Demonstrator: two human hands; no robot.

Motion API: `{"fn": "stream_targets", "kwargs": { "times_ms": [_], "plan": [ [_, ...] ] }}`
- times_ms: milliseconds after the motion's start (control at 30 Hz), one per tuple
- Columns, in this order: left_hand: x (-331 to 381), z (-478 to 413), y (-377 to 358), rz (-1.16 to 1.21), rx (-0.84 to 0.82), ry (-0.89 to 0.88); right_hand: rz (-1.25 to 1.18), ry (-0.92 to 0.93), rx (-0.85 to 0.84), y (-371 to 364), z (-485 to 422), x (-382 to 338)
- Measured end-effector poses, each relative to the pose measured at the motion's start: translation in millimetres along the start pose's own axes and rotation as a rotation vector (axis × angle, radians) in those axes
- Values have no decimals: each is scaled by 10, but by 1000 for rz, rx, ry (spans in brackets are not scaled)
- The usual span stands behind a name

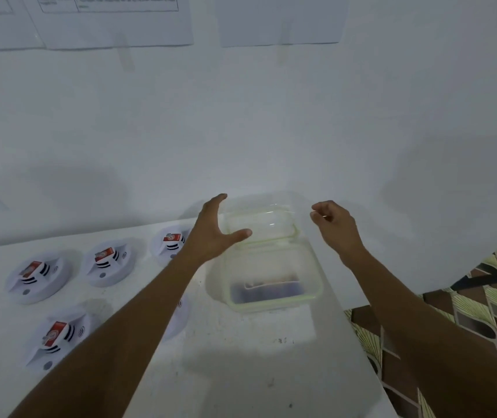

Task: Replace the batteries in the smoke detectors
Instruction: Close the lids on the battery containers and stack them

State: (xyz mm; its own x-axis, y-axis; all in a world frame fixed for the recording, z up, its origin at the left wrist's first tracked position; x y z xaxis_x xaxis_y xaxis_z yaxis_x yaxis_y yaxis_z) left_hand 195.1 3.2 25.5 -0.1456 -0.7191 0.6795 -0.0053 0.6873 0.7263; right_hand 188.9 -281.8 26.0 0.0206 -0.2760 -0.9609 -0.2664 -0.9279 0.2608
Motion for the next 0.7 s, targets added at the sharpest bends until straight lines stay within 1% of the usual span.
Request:
{"fn": "stream_targets", "kwargs": {
  "times_ms": [67, 133, 200, 333, 367, 500, 600, 700],
  "plan": [
    [-86, -157, -98, 41, -62, 49, 48, -74, -34, -50, -149, 145],
    [-126, -241, -182, 36, -96, 55, 71, -129, -59, -103, -254, 252],
    [-135, -288, -212, 31, -81, 39, 71, -167, -70, -162, -340, 323],
    [-158, -310, -88, 123, -19, 51, 46, -209, -90, -300, -449, 436],
    [-172, -308, -41, 142, -10, 47, 22, -226, -81, -313, -466, 478],
    [-309, -270, 125, 229, 12, 68, -212, -302, 11, -200, -499, 535],
    [-405, -229, 107, 282, -8, 113, -300, -265, 73, 85, -558, 388],
    [-398, -185, 14, 294, -33, 124, -279, -140, 141, 469, -588, 65]
  ]
}}
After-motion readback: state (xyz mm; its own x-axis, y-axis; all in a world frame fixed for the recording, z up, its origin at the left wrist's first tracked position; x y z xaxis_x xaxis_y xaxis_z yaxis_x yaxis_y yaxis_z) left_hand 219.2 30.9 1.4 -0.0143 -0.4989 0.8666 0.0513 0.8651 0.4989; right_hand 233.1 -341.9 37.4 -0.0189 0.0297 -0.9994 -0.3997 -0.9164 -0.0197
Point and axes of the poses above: each hand's wrist, its own z-axis away from the middle knuckle, its own y-axis out of the back of the hand, x = y × z, the point moved 9 cm from there along -z, towards the middle knuckle, and after that the axes turned 13 degrees about -z, right-handed, at the moved point
